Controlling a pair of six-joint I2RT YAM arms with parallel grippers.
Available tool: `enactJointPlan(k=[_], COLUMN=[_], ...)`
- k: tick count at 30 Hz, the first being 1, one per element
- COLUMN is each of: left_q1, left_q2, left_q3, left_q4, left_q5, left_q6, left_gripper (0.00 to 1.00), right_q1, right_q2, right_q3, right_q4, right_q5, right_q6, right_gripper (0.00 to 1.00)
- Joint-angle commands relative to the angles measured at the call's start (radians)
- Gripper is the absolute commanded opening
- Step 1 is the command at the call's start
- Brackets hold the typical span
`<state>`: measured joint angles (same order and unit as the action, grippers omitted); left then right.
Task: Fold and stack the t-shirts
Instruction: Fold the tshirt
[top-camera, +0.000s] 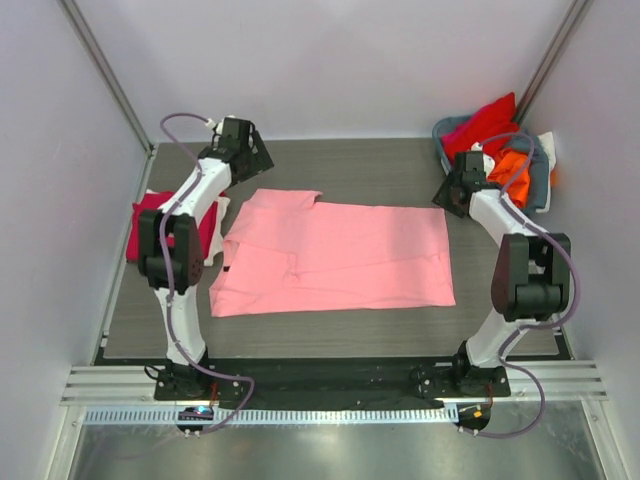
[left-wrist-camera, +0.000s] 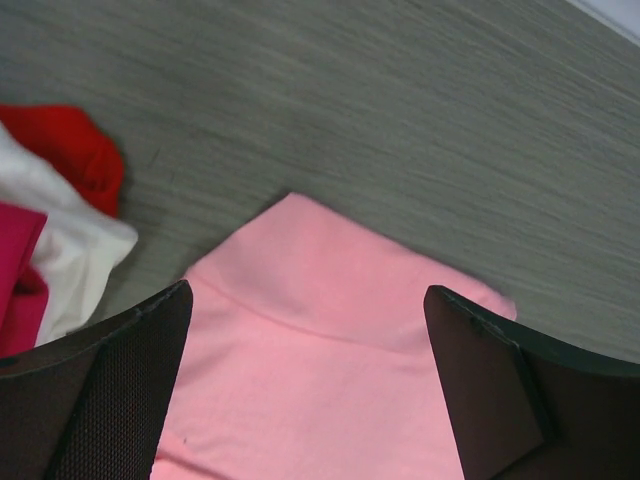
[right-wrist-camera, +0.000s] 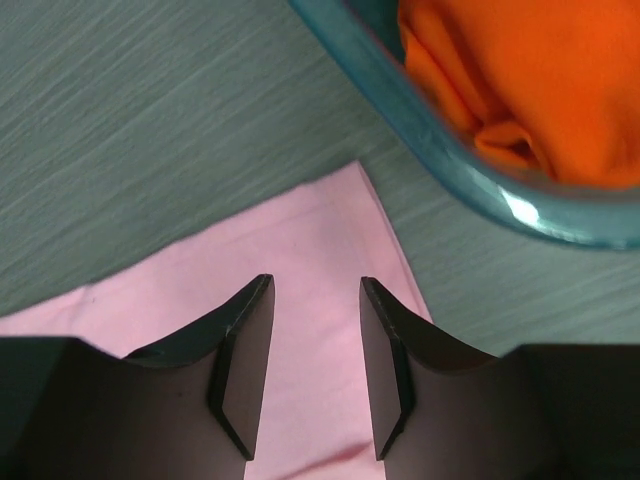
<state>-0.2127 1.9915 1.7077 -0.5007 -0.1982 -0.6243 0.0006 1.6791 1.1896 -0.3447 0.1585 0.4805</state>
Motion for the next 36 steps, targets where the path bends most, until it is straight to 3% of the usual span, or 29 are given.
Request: enactJointPlan(k=[1, 12, 19, 25, 32, 36], left_q1=[0.01, 0.042, 0.042, 0.044, 0.053, 0.058], left_q2=[0.087, 0.222, 0.289, 0.335, 0.389, 0.4], left_q3=[0.159, 0.247, 0.274, 0.305, 0.351, 0.352], left_q4=[-0.068, -0.038, -0.039, -0.056, -0.09, -0.093], left_q5=[0.002, 0.091, 0.124, 0.12, 0.12, 0.123], left_q6=[0.054, 0.046, 0.044, 0.044, 0.043, 0.037], left_gripper=[0.98, 0.97, 0.97, 0.94, 0.82, 0.77], right_q1=[-0.001, -0.001, -0.001, -0.001, 0.027, 0.035], right_q2=[0.094, 0.315, 0.382, 0.39, 0.386, 0.364], right_q3=[0.122, 0.248, 0.277, 0.268, 0.28, 0.271], right_q4=[0.001, -0.008, -0.016, -0.019, -0.033, -0.033], right_q5=[0.052, 0.156, 0.138, 0.121, 0.116, 0.122], right_q6=[-0.04, -0.1, -0.092, -0.097, -0.112, -0.114], right_gripper=[0.45, 0.43, 0.42, 0.3, 0.03, 0.01])
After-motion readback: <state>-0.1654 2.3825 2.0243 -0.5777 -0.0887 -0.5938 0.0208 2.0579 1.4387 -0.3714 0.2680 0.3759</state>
